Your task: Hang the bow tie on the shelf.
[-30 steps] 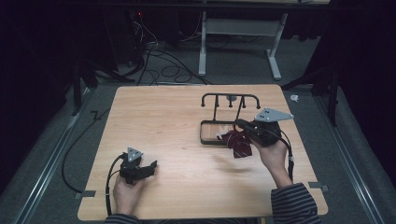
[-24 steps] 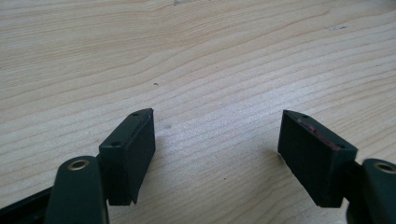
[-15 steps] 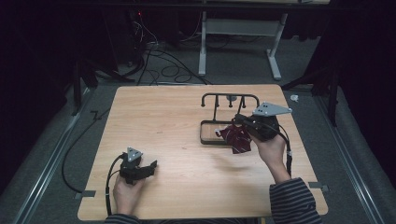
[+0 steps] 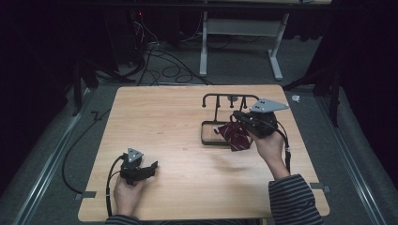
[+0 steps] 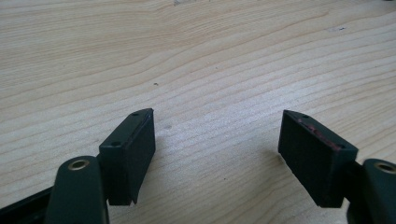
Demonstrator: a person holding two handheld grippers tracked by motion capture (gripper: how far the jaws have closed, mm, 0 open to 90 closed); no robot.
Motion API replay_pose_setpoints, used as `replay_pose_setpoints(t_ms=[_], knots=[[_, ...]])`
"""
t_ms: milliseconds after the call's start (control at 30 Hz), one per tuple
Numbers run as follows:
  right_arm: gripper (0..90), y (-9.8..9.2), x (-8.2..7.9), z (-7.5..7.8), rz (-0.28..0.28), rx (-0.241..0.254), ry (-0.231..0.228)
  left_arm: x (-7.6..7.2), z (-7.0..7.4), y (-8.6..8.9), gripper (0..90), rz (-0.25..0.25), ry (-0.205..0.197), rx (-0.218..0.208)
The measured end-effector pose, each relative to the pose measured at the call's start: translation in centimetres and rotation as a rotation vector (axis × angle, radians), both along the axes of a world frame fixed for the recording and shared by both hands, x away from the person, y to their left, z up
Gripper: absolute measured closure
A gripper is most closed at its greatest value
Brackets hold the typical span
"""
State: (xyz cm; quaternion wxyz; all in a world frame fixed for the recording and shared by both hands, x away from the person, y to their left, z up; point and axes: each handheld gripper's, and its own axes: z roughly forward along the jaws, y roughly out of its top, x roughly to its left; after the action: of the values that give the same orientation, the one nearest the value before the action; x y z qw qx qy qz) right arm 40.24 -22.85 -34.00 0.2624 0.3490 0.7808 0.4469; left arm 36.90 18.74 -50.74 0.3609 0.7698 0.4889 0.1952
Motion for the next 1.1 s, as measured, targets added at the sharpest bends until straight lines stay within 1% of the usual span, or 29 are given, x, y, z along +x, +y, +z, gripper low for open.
replay_pose_setpoints(t_ms=[133,367,633,700,1100], knots=[[90.0,0.3,0.3,0.4,0.003,-0.006,-0.005,0.0,0.0,0.0,27.9,0.000,0.001,-0.002],[90.0,0.8,1.0,1.0,0.002,-0.001,-0.013,0.0,0.0,0.0,27.8,-0.001,0.003,-0.004],[90.0,1.3,2.0,1.3,-0.007,-0.009,-0.020,0.0,0.0,0.1,27.7,-0.001,0.003,-0.005],[90.0,1.4,2.2,1.4,-0.013,-0.010,-0.012,0.0,0.0,0.1,27.7,-0.001,0.003,-0.005],[90.0,0.7,3.6,1.5,-0.065,-0.007,-0.015,0.0,0.0,0.1,27.6,-0.001,0.003,-0.005]])
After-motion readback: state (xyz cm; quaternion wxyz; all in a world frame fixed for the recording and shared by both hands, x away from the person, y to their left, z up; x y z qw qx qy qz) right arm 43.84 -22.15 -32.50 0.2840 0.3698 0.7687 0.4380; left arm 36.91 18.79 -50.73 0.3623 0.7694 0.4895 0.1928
